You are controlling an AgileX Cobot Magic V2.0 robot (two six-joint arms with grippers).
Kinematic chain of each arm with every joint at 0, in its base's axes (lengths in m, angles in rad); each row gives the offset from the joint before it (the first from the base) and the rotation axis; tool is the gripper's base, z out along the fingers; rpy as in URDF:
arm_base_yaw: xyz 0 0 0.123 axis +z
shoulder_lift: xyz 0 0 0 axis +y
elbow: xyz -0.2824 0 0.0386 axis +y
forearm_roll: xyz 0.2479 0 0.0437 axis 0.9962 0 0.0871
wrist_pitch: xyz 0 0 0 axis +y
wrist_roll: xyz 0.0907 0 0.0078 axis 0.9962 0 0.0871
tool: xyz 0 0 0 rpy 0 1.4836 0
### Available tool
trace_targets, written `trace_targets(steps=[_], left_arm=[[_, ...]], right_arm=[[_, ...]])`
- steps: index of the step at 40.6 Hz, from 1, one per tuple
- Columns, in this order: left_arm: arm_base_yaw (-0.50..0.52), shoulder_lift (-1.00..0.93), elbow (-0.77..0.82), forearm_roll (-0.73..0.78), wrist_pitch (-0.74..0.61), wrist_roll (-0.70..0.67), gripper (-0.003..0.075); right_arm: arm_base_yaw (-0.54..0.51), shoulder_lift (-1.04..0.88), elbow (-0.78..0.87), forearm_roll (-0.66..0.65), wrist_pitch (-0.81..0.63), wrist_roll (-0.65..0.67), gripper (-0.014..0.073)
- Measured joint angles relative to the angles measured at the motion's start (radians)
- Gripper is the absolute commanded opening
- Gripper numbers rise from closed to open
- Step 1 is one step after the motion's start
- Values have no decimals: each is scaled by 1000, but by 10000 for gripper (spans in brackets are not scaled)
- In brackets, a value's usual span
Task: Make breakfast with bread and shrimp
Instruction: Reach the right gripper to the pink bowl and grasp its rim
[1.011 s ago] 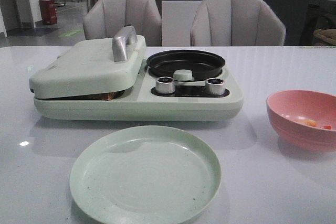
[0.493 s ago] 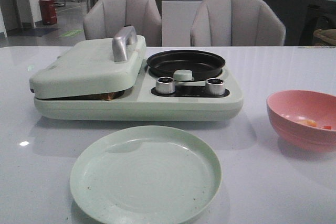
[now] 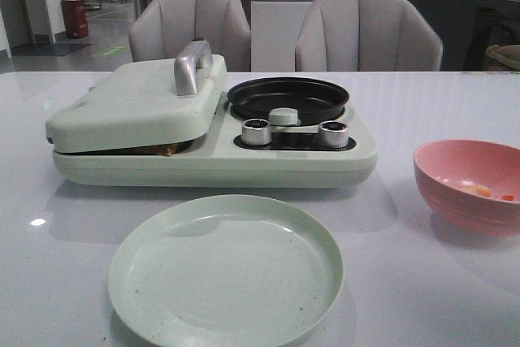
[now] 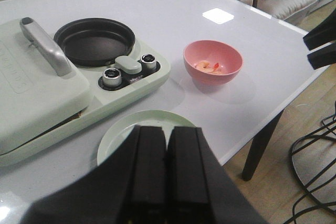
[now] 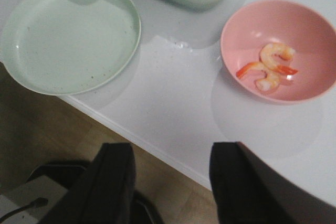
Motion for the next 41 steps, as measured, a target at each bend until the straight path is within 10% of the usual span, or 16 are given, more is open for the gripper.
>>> trace_targets(steps=[24, 41], left_arm=[[0, 0, 2, 0, -4, 0, 102], [0, 0, 2, 0, -2, 0, 102]], right_arm=[[-417, 587, -288, -12, -11, 21, 440], [-458, 888, -394, -3, -137, 12, 440]])
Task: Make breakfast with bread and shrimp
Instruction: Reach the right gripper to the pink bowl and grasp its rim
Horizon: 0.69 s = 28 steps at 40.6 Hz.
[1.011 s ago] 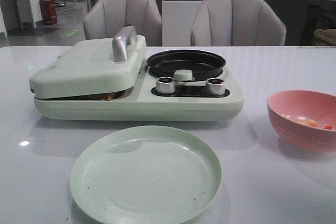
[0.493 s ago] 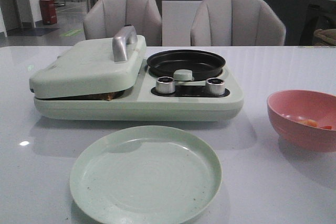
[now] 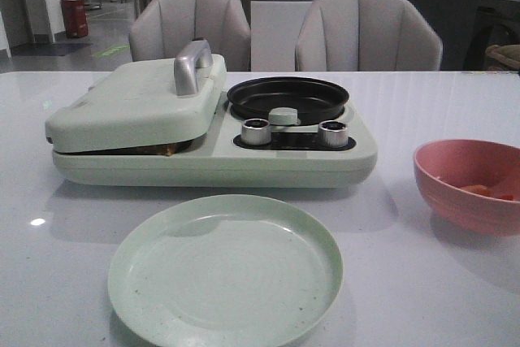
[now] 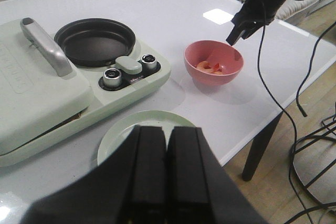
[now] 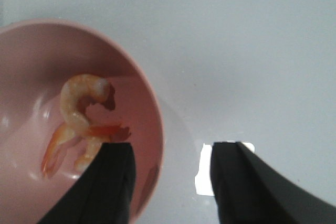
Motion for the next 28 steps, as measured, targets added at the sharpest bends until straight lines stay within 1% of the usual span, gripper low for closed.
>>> trace_targets(steps=[9, 11, 14, 17, 21, 25, 28], left_arm=[[0, 0, 0, 0, 0, 0, 102], [0, 0, 0, 0, 0, 0, 102], [0, 0, 0, 0, 0, 0, 102], [0, 0, 0, 0, 0, 0, 102], [0, 0, 0, 0, 0, 0, 102], [0, 0, 0, 0, 0, 0, 102], [0, 0, 0, 0, 0, 0, 102]], right_arm=[[0, 110, -10, 40, -71, 0, 438], [0, 123, -10, 43, -76, 0, 416], [0, 140, -10, 43, -78, -2, 343], [0, 149, -10, 45, -78, -3, 238], [0, 152, -10, 54, -78, -4, 131], [0, 152, -13, 73, -76, -7, 66], [0, 148, -15, 75, -76, -9, 41]])
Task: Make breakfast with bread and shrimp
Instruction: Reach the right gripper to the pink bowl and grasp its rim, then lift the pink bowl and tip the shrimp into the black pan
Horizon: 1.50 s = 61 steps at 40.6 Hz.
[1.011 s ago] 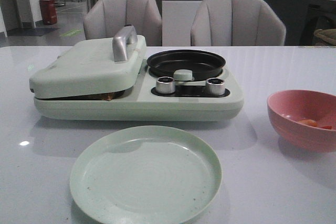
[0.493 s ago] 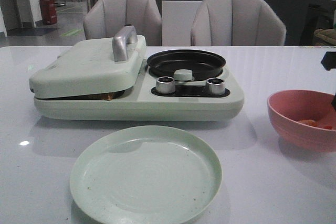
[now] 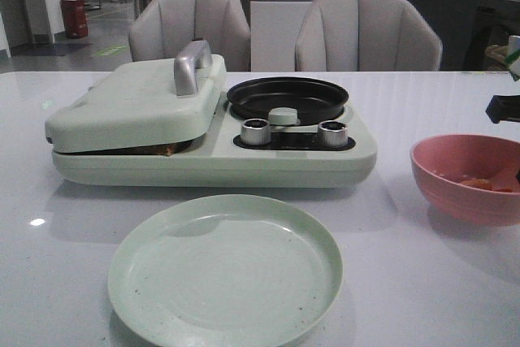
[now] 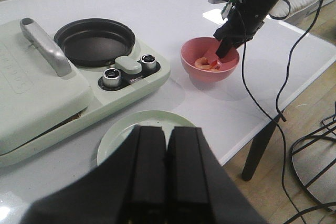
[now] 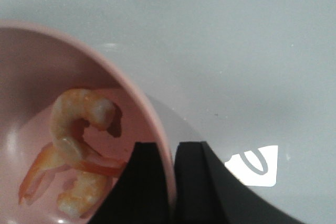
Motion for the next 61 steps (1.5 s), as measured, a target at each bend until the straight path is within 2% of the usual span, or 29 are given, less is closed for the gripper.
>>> trace_targets(steps=[7, 13, 19, 24, 30, 39, 46, 53, 61], left_arm=[[0, 0, 0, 0, 0, 0, 102], [0, 0, 0, 0, 0, 0, 102], [0, 0, 0, 0, 2, 0, 102], [0, 0, 0, 0, 3, 0, 102], [0, 0, 0, 0, 5, 0, 102], [0, 0, 0, 0, 5, 0, 102], [0, 0, 0, 0, 6, 0, 102], [0, 0, 0, 0, 8, 0, 102], [0, 0, 0, 21, 8, 0, 102]], right_arm=[[13, -54, -25, -9, 8, -48, 45], [79, -138, -108, -36, -3, -68, 45], [180, -168, -216, -134, -52, -70, 46], [274, -153, -303, -244, -96, -12, 46], [379, -97, -410, -434, -143, 116, 46], [501, 38, -581, -816, -139, 362, 46], [591, 170, -720, -1186, 15, 573, 46], [663, 275, -782, -1539, 140, 746, 46], [729, 352, -786, -1782, 227, 828, 46]])
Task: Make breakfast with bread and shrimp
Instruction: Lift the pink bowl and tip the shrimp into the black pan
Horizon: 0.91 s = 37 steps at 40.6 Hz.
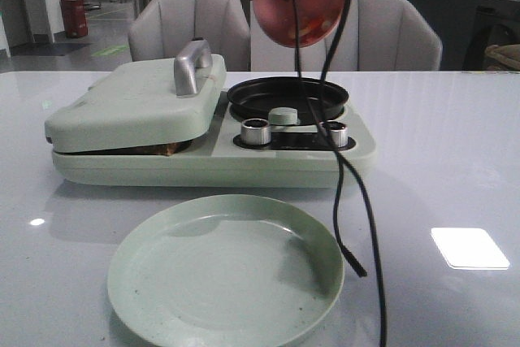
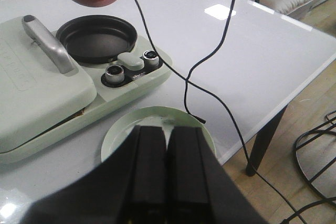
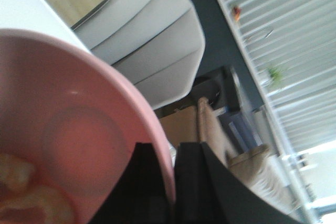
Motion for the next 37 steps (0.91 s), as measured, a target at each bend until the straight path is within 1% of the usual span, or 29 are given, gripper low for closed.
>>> trace_targets(steps=[7, 17, 27, 32, 34, 37], left_arm=[[0, 0, 0, 11, 0, 0, 101], [0, 0, 0, 15, 2, 0, 101], [0, 0, 0, 16, 4, 0, 101], [0, 0, 0, 16, 4, 0, 101], [0, 0, 0, 16, 4, 0, 101], [0, 0, 0, 16, 4, 0, 102]], right_arm=[[35, 41, -2, -130, 56, 15, 46], [39, 44, -8, -158, 135, 17, 46], [39, 44, -11, -158, 151, -15, 45], [39, 44, -11, -128, 183, -15, 45], [39, 44, -11, -93, 208, -16, 45], [37, 36, -11, 6, 241, -16, 45]])
